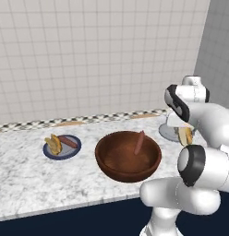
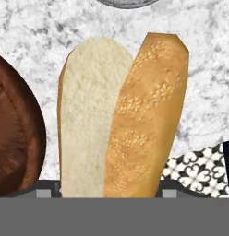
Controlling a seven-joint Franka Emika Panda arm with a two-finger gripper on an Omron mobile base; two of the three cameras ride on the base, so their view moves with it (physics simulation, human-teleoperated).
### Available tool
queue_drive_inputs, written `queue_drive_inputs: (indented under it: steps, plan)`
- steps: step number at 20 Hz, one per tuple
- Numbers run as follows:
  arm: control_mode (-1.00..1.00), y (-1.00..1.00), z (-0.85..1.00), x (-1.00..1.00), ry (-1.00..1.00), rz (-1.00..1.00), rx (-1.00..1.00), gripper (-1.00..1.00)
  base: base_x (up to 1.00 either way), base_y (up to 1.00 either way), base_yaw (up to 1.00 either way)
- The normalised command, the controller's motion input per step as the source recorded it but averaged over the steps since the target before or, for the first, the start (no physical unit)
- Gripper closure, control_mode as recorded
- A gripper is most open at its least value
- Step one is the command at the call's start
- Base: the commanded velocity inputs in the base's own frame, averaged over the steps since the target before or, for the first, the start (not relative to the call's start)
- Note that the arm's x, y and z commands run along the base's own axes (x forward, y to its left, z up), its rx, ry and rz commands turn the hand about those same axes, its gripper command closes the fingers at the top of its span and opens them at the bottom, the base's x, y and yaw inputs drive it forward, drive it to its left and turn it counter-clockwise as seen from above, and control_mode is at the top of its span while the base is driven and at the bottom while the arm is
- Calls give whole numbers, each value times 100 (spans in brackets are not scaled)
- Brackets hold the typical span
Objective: Place one bun and one sausage from the bowl on each plate.
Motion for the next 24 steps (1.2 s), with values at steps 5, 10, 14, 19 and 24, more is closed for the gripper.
queue_drive_inputs:
  steps: [5,10,14,19,24]
  plan:
    - [-100,-47,-16,100,3,21,0,100,0,0,0]
    - [-100,-70,-37,100,1,21,5,100,0,0,0]
    - [-100,-91,-54,100,0,17,14,100,0,0,0]
    - [-100,-41,-51,81,0,13,10,100,0,0,0]
    - [-100,0,-43,17,7,3,5,100,0,0,0]
